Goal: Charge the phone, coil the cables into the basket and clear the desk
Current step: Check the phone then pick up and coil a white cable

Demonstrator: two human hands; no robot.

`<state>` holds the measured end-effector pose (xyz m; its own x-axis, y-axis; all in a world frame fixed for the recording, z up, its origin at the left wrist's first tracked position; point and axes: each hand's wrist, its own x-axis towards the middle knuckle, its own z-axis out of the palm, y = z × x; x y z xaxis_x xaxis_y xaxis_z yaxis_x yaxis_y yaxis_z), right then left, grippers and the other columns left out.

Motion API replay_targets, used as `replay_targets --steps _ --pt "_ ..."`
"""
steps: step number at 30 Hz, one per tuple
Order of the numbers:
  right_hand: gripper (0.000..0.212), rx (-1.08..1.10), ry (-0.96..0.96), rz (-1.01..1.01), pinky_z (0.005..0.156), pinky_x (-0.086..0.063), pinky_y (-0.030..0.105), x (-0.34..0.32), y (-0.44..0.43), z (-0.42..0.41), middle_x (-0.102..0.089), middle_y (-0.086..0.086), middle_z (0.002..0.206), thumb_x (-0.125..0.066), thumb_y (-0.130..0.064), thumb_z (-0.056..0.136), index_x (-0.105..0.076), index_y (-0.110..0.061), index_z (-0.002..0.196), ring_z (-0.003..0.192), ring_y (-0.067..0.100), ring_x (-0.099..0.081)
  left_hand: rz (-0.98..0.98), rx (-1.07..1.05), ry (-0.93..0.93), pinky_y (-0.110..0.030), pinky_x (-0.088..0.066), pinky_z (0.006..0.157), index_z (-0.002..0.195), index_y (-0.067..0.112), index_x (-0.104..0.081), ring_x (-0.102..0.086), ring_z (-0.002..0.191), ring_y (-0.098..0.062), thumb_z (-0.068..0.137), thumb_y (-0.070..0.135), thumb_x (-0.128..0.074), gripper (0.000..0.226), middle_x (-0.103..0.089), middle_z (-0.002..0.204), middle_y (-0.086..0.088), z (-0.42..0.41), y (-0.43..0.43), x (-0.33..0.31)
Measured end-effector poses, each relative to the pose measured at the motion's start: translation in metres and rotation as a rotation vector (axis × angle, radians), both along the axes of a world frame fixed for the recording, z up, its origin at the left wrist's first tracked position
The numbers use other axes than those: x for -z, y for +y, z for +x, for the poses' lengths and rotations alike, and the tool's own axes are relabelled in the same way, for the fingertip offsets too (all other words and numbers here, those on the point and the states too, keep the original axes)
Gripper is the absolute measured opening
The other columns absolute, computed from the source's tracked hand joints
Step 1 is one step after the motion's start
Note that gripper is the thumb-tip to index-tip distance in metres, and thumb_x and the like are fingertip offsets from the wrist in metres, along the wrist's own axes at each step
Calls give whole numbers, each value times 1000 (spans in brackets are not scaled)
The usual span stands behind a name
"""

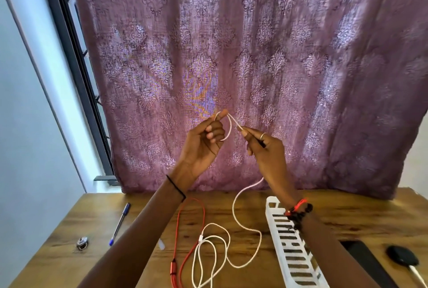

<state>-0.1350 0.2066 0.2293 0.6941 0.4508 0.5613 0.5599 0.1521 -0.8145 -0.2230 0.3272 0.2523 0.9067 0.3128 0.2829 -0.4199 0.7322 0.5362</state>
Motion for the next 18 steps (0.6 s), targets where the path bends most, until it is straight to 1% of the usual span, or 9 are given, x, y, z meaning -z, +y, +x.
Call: replay_targets --steps 2,5,7,9,11,14,15,17,18 --pt "26 68 -85 -106 54 -40 25 7 -1 -1 -53 0 53 -54 -22 94 -65 -21 117 48 7 -44 -46 -41 -15 -11 -32 46 117 -4 -53 -37 45 -4 88 10 -40 35 -40 56 9 3 0 -1" --pt "32 153 -248 -318 59 -46 32 17 -3 -7 -66 7 69 -48 -26 96 -59 -21 126 52 13 -56 -63 -154 -26 -10 -38 49 126 -9 -44 -41 49 -3 97 7 -32 36 -47 59 8 7 4 -3" --pt "35 207 -378 -453 68 -51 38 24 -4 -14 -72 15 88 -46 -29 97 -55 -23 129 75 29 -67 -38 -219 -6 -9 -43 52 129 -9 -43 -45 51 -3 99 6 -31 36 -51 63 7 11 5 -3" --pt "36 228 -445 -517 74 -50 38 27 -2 -22 -71 17 99 -45 -28 96 -52 -26 132 91 34 -66 36 -280 30 -9 -46 56 130 -6 -44 -49 53 -2 99 5 -34 35 -56 65 6 14 3 -1" --pt "37 240 -488 -560 74 -50 39 28 0 -29 -70 16 100 -44 -28 96 -50 -28 133 93 35 -65 191 -371 69 -10 -48 60 125 -1 -51 -52 57 -2 98 5 -39 31 -59 67 5 17 1 1" --pt "34 262 -551 -577 71 -50 39 26 -1 -35 -71 15 96 -45 -28 96 -54 -26 128 91 35 -66 638 -652 169 -14 -48 66 107 16 -63 -54 59 -4 95 10 -49 19 -61 69 5 18 -2 3" --pt "29 273 -571 -565 68 -50 38 25 -2 -36 -71 15 92 -46 -29 95 -57 -25 122 88 36 -66 766 -729 189 -14 -49 65 105 16 -64 -55 58 -2 95 10 -50 18 -61 69 3 18 -2 4" --pt "19 283 -580 -542 63 -49 36 21 -5 -39 -70 15 84 -50 -31 93 -62 -22 104 82 37 -65 944 -824 207 -15 -51 65 110 6 -63 -58 60 1 94 7 -51 20 -63 73 -5 18 0 5" --pt "18 284 -570 -548 63 -48 35 18 -7 -40 -70 13 84 -50 -34 93 -61 -22 102 83 37 -65 1015 -863 216 -18 -53 67 112 0 -62 -60 63 -1 94 6 -51 22 -64 77 -9 18 2 6"
